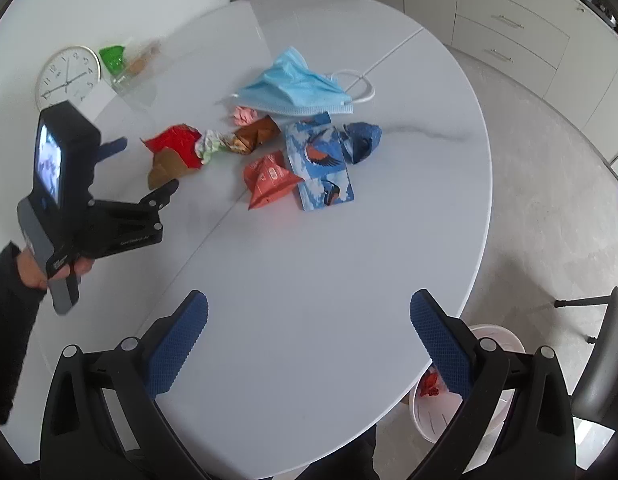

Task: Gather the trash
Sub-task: 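Bring both open tools back over the table, then grasp the red paper bag with the left tool while the right grasps the orange snack packet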

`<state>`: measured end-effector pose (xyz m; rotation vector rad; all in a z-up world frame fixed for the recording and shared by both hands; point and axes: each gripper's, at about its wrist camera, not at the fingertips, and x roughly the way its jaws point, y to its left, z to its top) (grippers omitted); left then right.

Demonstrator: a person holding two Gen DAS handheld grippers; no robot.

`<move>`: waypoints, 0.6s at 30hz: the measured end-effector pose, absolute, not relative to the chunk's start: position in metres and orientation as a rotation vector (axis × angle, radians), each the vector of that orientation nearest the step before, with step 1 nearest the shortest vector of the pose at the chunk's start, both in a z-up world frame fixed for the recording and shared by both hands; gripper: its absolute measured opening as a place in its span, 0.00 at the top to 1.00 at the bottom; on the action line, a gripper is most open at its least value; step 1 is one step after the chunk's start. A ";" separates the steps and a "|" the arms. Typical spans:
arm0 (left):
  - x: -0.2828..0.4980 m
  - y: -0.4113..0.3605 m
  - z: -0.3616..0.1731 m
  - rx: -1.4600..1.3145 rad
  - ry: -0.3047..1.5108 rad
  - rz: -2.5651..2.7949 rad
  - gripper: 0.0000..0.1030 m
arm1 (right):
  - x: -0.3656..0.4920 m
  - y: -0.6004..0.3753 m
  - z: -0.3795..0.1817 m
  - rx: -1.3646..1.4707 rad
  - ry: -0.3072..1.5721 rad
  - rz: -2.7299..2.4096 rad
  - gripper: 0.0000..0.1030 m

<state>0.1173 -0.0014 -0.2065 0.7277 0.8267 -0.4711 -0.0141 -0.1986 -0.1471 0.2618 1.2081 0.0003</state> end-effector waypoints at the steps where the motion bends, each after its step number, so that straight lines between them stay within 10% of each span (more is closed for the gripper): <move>1: 0.120 -0.002 -0.209 0.730 0.833 -0.484 0.17 | -0.013 -0.199 -0.149 0.262 1.215 0.000 0.02; 9: 0.146 0.010 -0.226 0.621 0.984 -0.554 0.89 | 0.010 -0.197 -0.158 0.234 1.228 0.045 0.03; 18: 0.134 0.053 -0.210 0.357 1.051 -0.476 0.94 | 0.066 -0.144 -0.172 -0.094 1.178 0.231 0.21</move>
